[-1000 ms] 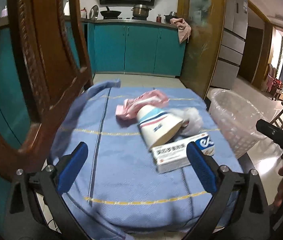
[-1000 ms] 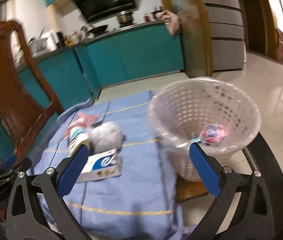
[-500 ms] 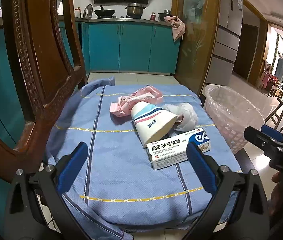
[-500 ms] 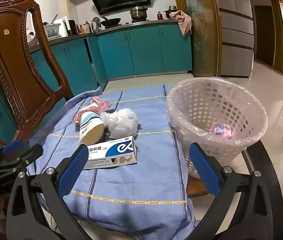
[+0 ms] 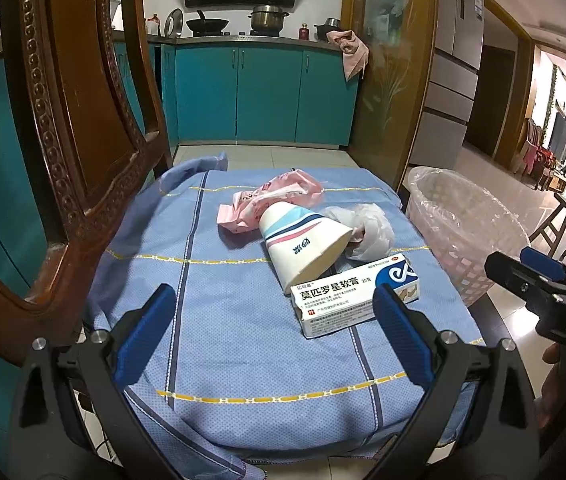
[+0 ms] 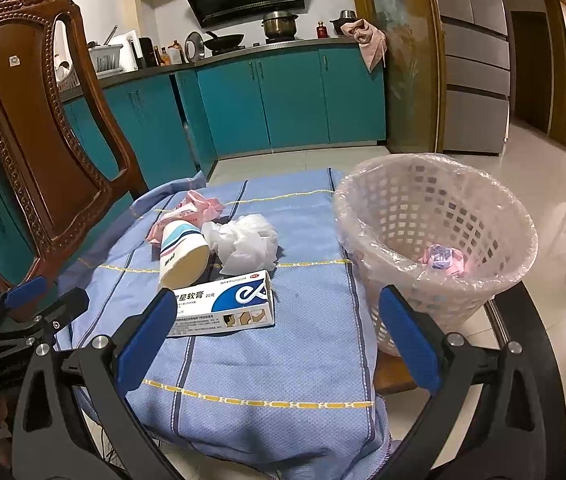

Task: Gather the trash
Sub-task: 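Move the right tool to the white plastic bag and grasp it, then grasp the pink printed wrapper with the left tool while the right holds the white bag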

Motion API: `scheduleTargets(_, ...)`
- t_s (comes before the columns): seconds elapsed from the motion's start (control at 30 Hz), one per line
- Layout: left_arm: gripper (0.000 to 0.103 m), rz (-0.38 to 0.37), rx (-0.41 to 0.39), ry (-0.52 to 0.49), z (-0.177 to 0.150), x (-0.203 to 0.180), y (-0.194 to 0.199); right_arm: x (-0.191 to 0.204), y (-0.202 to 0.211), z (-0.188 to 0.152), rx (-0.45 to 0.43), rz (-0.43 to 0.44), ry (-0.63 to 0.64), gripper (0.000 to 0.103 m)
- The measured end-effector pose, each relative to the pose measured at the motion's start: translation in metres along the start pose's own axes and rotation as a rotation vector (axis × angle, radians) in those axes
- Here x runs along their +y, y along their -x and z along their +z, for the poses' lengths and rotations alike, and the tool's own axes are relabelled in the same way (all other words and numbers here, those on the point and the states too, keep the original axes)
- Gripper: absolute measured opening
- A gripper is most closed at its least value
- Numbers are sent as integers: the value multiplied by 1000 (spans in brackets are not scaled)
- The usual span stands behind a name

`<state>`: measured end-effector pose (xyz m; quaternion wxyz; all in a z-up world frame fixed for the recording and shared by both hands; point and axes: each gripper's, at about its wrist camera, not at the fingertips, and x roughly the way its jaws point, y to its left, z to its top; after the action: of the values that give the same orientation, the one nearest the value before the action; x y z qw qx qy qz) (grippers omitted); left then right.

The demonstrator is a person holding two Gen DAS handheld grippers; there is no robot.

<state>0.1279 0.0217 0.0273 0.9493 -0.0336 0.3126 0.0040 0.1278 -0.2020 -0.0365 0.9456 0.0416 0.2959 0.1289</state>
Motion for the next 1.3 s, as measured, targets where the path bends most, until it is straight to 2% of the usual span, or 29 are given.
scheduleTargets(0.13,98,7,1,7,1,1,-2,4,-22,14,25,56,8,99)
scheduleTargets(0.3,98,15,0,22,1,5,-4,3,-86,44,129,120,-38,98)
scheduleTargets(0.47,98,32,13,29,0,9,-10,10,-145,51,268,146,-45,88)
scheduleTargets(0.5,98,31,15,36,1,11,-11,11,-158,49,309,158,-48,85)
scheduleTargets(0.57,98,33,16,40,1,13,-12,12,-170,47,346,178,-58,72)
scheduleTargets(0.6,98,33,17,41,2,13,-14,12,-176,46,364,181,-63,62)
scheduleTargets(0.63,98,34,17,42,3,13,-16,11,-178,45,372,191,-72,47)
scheduleTargets(0.73,98,41,23,38,13,13,-24,7,-172,49,359,222,-106,30)
scheduleTargets(0.8,98,48,25,29,25,12,-33,4,-158,56,311,233,-116,25)
scheduleTargets(0.93,98,57,36,-18,53,4,-62,-7,-130,67,216,241,-151,24)
scheduleTargets(1.03,98,46,86,-93,73,-11,-103,-19,-114,68,162,211,-175,24)
scheduleTargets(1.1,98,71,111,-161,81,-22,-129,-27,-110,68,147,194,-189,24)
scheduleTargets(1.3,97,80,186,-247,95,-46,-184,-48,-114,71,146,186,-243,24)
